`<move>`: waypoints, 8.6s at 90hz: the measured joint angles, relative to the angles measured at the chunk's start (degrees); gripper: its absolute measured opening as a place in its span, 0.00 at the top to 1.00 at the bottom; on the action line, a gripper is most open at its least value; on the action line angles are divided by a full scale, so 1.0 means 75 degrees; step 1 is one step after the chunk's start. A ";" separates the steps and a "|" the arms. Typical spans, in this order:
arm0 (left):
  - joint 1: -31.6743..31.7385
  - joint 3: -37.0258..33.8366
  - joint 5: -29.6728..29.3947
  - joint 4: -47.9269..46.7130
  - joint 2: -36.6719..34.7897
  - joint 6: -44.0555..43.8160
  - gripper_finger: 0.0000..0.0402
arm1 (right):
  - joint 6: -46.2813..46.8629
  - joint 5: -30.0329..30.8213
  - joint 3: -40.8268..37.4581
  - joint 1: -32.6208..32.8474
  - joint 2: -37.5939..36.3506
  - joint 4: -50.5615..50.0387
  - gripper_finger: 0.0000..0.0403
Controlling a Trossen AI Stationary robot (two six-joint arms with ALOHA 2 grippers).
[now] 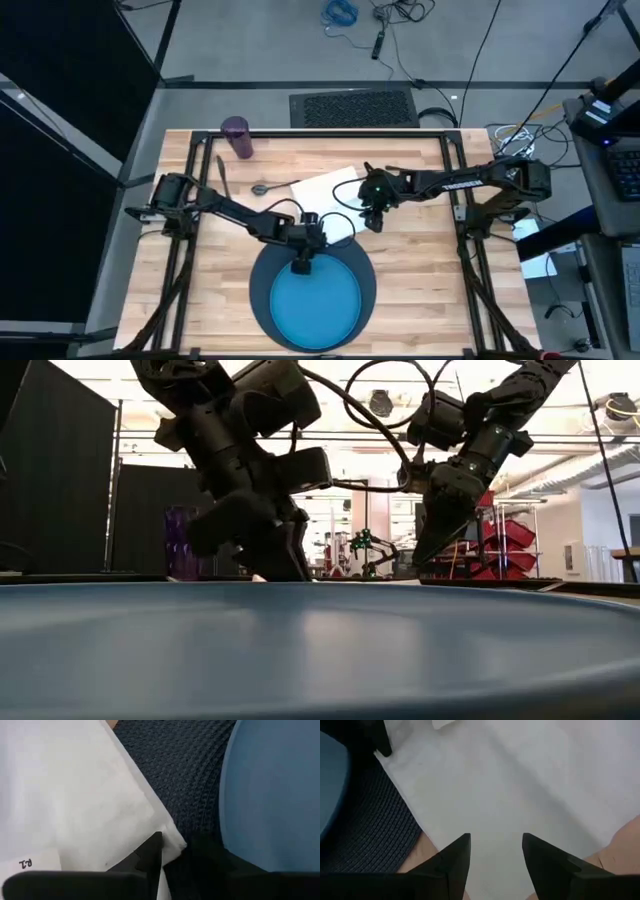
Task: Set table place
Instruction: Fold the white napkin
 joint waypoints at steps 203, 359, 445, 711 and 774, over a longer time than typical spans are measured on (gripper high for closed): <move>-0.0540 0.0793 -0.0414 -0.2488 -0.0951 -0.0256 1.00 | 0.0077 -0.0003 0.0000 -0.0003 0.0000 -0.0115 0.59; -0.0316 0.0790 -0.0256 -0.2832 -0.0624 -0.1099 1.00 | 0.0341 -0.0594 0.0023 0.0402 0.1122 -0.0297 0.59; -0.0613 0.0790 -0.0393 -0.2798 -0.0633 -0.0803 0.81 | 0.0341 -0.0629 0.0003 0.0405 0.1139 -0.0318 0.59; 0.1420 -0.0594 -0.0147 -0.1830 -0.0879 -0.0265 0.90 | 0.0204 -0.0635 -0.0001 0.0411 0.1145 -0.0312 0.59; 0.1418 -0.0419 -0.1005 -0.1885 -0.0904 -0.0021 1.00 | -0.0985 0.0111 0.0948 0.0420 0.1191 -0.0764 0.59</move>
